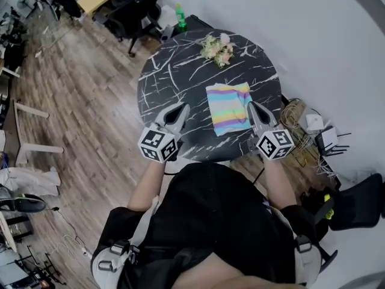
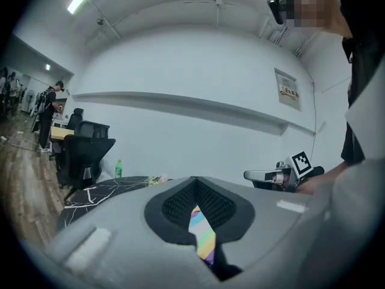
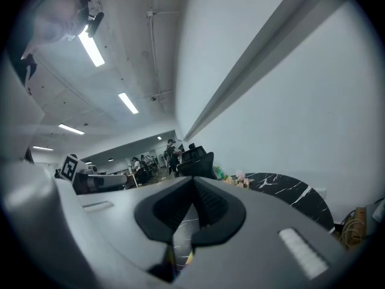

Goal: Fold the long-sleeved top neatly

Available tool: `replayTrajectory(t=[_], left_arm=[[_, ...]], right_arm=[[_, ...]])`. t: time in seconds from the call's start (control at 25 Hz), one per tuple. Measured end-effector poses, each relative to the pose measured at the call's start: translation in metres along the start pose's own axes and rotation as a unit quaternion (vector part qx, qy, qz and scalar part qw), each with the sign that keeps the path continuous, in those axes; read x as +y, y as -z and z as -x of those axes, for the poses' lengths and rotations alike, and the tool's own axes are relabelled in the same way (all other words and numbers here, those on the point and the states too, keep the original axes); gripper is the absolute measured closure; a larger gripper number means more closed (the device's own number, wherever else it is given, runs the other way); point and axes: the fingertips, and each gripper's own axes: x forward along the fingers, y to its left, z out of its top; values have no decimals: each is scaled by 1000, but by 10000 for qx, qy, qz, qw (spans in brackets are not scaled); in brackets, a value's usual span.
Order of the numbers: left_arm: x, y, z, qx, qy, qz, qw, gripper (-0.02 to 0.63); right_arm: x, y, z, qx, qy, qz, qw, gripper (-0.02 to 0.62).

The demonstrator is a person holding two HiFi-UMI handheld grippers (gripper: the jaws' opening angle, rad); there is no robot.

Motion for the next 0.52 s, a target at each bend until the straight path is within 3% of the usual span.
replayTrajectory(t=[0.52], left_arm=[[8, -5, 0, -194, -200, 9, 9996, 598]], right_arm=[[7, 0, -17, 63, -227, 117, 9997, 591]])
